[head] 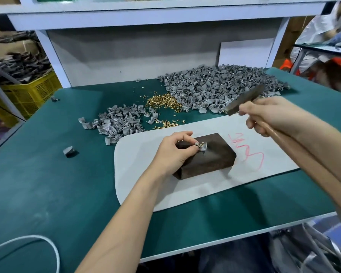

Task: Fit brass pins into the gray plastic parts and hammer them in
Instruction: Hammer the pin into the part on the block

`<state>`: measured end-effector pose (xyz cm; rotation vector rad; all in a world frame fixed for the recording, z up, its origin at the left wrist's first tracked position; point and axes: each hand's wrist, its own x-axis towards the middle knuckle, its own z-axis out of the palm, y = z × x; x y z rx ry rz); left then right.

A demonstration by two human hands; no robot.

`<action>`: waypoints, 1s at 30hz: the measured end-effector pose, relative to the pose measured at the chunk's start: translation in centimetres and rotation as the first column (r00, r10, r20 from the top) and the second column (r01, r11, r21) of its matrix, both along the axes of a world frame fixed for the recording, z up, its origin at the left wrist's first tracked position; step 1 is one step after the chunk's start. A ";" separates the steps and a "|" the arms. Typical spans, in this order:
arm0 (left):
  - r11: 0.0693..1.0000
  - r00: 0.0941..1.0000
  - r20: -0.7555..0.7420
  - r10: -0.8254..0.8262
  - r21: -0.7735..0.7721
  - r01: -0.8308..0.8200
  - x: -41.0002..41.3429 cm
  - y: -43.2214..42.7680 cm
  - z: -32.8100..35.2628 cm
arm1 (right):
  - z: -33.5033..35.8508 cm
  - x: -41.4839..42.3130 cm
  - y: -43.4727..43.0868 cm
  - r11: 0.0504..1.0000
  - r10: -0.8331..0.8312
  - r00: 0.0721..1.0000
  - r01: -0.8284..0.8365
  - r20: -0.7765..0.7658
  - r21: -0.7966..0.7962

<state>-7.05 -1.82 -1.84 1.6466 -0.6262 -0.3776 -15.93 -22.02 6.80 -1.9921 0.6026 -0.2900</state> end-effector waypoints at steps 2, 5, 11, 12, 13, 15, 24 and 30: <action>1.000 1.000 -0.003 -0.003 -0.004 0.003 0.1 0.0 -0.1 | 0.9 -0.5 2.2 0.992 0.094 0.995 -0.098 -0.045 -0.078; 1.000 1.000 0.018 0.010 -0.003 -0.010 0.2 -0.1 -0.2 | 0.7 -0.8 5.4 0.931 0.190 0.966 -0.233 -0.174 -0.282; 1.000 0.998 0.060 0.014 0.005 -0.015 0.3 -0.1 -0.3 | 0.7 -0.9 7.2 0.730 0.138 0.927 -0.333 -0.348 -0.597; 1.000 0.998 0.068 0.015 0.009 -0.015 0.4 -0.1 -0.3 | 1.1 -0.9 7.1 0.730 0.132 0.935 -0.316 -0.328 -0.606; 1.000 0.997 0.079 0.016 0.013 -0.017 0.4 -0.1 -0.3 | 1.3 -0.9 6.9 0.732 0.128 0.946 -0.292 -0.296 -0.616; 1.000 0.995 0.093 0.019 0.021 -0.021 0.5 -0.1 -0.3 | 1.1 -0.9 7.2 0.725 0.116 0.963 -0.249 -0.243 -0.642; 0.999 0.996 0.085 0.028 0.014 -0.029 0.5 -0.1 -0.2 | -0.3 -0.6 7.4 0.651 0.130 0.965 -0.256 -0.227 -0.715; 0.999 0.996 0.075 0.038 0.009 -0.039 0.5 -0.1 -0.2 | -1.2 -0.9 7.6 0.673 0.118 0.973 -0.225 -0.198 -0.704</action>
